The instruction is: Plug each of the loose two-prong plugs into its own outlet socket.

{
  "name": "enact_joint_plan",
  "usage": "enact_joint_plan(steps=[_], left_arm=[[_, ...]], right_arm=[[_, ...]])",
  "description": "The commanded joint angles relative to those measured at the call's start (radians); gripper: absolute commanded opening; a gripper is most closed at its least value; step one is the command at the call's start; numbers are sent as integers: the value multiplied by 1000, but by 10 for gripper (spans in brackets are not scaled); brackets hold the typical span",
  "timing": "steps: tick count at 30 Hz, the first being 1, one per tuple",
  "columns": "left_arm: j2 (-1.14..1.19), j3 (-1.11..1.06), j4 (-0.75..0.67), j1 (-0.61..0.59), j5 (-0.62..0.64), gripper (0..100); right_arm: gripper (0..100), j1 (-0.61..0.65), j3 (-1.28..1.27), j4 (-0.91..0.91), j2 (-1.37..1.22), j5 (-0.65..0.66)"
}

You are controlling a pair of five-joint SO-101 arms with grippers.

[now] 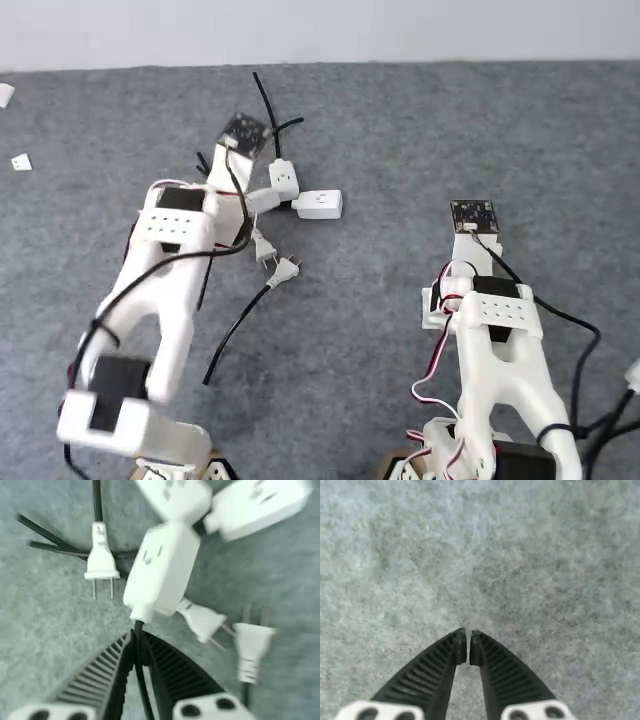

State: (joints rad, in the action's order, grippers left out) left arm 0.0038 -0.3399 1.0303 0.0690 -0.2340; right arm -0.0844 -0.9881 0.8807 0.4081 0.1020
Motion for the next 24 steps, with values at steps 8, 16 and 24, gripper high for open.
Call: enact_joint_plan(steps=[8, 16, 24], left_arm=[[-379, -59, 190, 276, 430, 12], [-506, -312, 2, 402, 870, 12], [-425, -647, -296, 404, 879, 21]], right_arm=[[18, -21, 9, -15, -8, -8], [18, -105, 9, -42, -5, -8], [18, -122, 9, -45, -7, -12]])
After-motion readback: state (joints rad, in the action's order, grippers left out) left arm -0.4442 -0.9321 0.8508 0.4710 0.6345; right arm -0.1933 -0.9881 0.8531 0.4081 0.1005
